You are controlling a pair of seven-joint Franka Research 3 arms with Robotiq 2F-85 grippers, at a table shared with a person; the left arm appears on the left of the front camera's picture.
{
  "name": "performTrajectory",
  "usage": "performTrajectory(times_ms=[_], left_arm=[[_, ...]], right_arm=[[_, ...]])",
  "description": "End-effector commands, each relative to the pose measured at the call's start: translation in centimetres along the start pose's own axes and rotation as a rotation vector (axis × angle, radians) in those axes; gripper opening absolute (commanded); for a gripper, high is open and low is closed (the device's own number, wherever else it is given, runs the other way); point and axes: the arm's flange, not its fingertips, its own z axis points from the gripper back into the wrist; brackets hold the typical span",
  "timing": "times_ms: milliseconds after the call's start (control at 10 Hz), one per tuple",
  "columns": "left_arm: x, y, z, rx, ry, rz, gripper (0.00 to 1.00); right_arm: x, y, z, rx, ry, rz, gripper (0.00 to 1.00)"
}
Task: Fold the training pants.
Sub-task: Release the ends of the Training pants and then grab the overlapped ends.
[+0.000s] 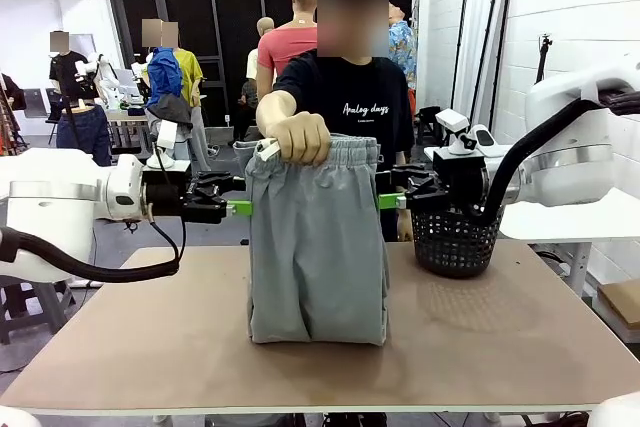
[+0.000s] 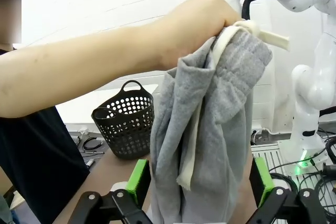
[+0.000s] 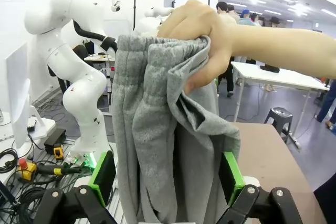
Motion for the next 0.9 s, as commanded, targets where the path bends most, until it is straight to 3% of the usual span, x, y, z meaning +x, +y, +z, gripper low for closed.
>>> performTrajectory(times_ms=[0, 300, 800], left_arm=[[-3.2, -7.9, 1.3, 0.041, -0.009, -0.029, 1.0], [-3.2, -7.9, 1.4, 0.043, -0.012, -0.033, 1.0], [-2.9, -7.6, 1.7, 0.073, -0.021, -0.035, 1.0]], right_arm=[[-0.6, 1.1, -0.4, -0.004, 0.009, -0.012, 1.0], [-1.4, 1.9, -2.0, -0.142, 0.058, 0.051, 1.0], [-2.1, 3.0, -2.9, -0.176, 0.037, 0.014, 1.0]])
